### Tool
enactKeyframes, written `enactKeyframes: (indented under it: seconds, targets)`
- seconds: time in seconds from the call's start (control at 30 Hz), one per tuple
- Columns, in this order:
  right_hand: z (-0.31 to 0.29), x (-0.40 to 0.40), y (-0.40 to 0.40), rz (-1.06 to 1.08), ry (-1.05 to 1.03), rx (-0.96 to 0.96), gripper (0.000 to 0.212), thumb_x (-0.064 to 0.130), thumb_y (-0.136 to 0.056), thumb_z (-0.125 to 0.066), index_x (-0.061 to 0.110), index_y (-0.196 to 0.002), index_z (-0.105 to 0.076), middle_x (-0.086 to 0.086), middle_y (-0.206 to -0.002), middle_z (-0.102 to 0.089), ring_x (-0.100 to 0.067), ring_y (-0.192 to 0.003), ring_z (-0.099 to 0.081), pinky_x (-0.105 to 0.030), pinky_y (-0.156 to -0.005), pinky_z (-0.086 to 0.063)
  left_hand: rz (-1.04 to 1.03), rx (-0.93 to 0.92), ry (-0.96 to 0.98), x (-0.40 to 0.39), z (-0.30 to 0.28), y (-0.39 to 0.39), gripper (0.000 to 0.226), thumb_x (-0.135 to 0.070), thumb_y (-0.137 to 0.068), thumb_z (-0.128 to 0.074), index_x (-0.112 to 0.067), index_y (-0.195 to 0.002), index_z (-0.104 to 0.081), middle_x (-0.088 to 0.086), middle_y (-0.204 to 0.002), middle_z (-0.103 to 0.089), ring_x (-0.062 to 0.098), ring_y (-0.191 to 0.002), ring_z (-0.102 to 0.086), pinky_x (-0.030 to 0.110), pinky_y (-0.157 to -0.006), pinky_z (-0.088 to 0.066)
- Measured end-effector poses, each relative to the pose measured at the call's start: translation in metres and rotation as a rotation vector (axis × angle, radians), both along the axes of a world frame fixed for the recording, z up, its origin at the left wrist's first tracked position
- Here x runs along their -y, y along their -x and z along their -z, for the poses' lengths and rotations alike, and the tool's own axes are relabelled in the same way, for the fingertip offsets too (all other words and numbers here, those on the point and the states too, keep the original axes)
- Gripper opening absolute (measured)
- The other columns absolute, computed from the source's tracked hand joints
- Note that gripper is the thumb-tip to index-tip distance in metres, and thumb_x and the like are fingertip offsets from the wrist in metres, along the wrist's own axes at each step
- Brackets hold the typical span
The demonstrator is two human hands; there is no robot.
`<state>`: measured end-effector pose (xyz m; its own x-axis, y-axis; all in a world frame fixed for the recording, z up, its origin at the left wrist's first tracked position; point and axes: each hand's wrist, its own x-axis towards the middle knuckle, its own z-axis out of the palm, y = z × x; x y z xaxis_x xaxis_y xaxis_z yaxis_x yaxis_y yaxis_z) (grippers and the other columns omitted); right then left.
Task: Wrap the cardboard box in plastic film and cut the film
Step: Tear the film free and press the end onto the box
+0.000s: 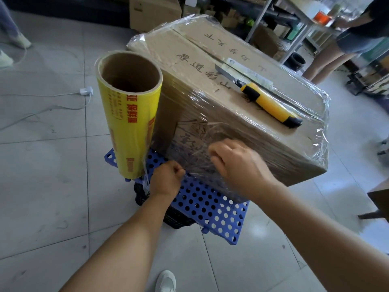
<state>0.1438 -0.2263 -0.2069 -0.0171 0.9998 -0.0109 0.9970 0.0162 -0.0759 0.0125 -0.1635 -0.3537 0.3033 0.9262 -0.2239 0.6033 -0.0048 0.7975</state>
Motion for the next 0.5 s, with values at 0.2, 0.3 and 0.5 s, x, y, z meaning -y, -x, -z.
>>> enactKeyframes:
  seconds: [0.2,0.3,0.5]
  targets:
    - [0.023,-0.020,-0.011,0.335,0.275,-0.511,0.038,0.017,-0.101,-0.039,0.020,-0.139,-0.043,0.003,-0.135,-0.055,-0.014,-0.120,-0.052,-0.024,-0.097,-0.041,0.004,0.030,-0.018,-0.008,0.009,-0.001,0.012,-0.016,-0.093,-0.055,-0.007,-0.088,-0.062,0.012,-0.083,-0.066,0.028,-0.078,-0.059,0.030,-0.057,-0.036]
    - [0.037,-0.030,-0.011,0.335,0.314,-0.660,0.039,0.012,-0.101,-0.037,0.018,-0.140,-0.042,0.003,-0.138,-0.051,-0.012,-0.126,-0.047,-0.022,-0.101,-0.037,-0.053,0.003,-0.044,-0.015,0.017,0.005,0.013,-0.014,-0.093,-0.053,-0.007,-0.088,-0.062,0.012,-0.083,-0.066,0.027,-0.073,-0.056,0.031,-0.056,-0.035]
    - [0.067,-0.047,-0.007,0.354,0.378,-0.686,0.041,0.006,-0.100,-0.035,0.017,-0.138,-0.044,0.004,-0.137,-0.051,-0.012,-0.127,-0.045,-0.019,-0.094,-0.036,-0.027,0.014,-0.072,-0.013,0.021,0.001,0.014,-0.013,-0.096,-0.047,-0.006,-0.090,-0.057,0.014,-0.084,-0.064,0.025,-0.068,-0.050,0.034,-0.056,-0.035]
